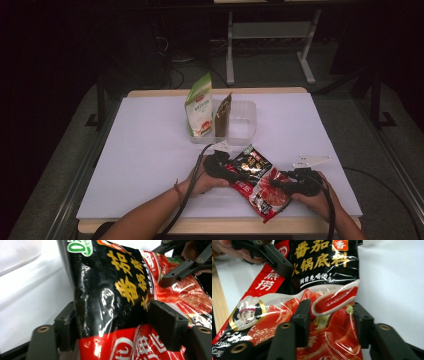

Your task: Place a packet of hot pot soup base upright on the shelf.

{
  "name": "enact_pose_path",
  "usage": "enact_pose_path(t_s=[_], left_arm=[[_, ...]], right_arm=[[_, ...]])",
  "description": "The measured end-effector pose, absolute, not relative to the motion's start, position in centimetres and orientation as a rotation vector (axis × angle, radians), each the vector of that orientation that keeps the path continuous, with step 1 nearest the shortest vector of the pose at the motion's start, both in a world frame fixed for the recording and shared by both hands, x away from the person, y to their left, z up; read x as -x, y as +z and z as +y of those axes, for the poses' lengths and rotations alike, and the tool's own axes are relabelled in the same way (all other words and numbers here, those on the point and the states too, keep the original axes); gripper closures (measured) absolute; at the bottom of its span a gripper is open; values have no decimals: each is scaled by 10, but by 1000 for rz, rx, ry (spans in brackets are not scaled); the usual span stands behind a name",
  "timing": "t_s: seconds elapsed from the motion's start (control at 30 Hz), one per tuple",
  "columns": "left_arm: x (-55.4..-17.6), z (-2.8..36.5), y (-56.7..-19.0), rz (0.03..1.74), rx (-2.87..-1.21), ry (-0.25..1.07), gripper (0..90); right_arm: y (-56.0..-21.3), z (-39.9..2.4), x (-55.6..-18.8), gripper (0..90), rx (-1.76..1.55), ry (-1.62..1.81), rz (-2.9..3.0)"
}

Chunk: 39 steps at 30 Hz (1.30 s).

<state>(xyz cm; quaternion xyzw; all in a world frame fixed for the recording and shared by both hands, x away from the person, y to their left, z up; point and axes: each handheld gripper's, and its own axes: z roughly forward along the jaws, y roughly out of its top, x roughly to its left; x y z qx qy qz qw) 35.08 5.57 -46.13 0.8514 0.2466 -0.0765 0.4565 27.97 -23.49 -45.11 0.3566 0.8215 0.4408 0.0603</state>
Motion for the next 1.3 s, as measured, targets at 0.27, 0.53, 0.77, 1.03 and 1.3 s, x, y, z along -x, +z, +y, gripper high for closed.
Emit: enact_pose_path(t_s=[0.27,0.53,0.77,1.03,1.3], left_arm=[[-354,57,-462,626,-2075,-219,371],[-358,66,-458,614,-2023,-222,660],[-352,72,-440,572,-1963,-172,762],[-347,93,-407,566,-1887,-63,768],[-347,130,-380,606,-1805,94,783]], right_arm=[[-450,-235,-278,663,-1038,1347,2456],[-448,-236,-278,692,-1038,1363,2421],[-443,-236,-275,684,-1010,1383,2376],[-433,-234,-273,522,-988,1433,2317],[-433,-234,-279,437,-1006,1419,2320]])
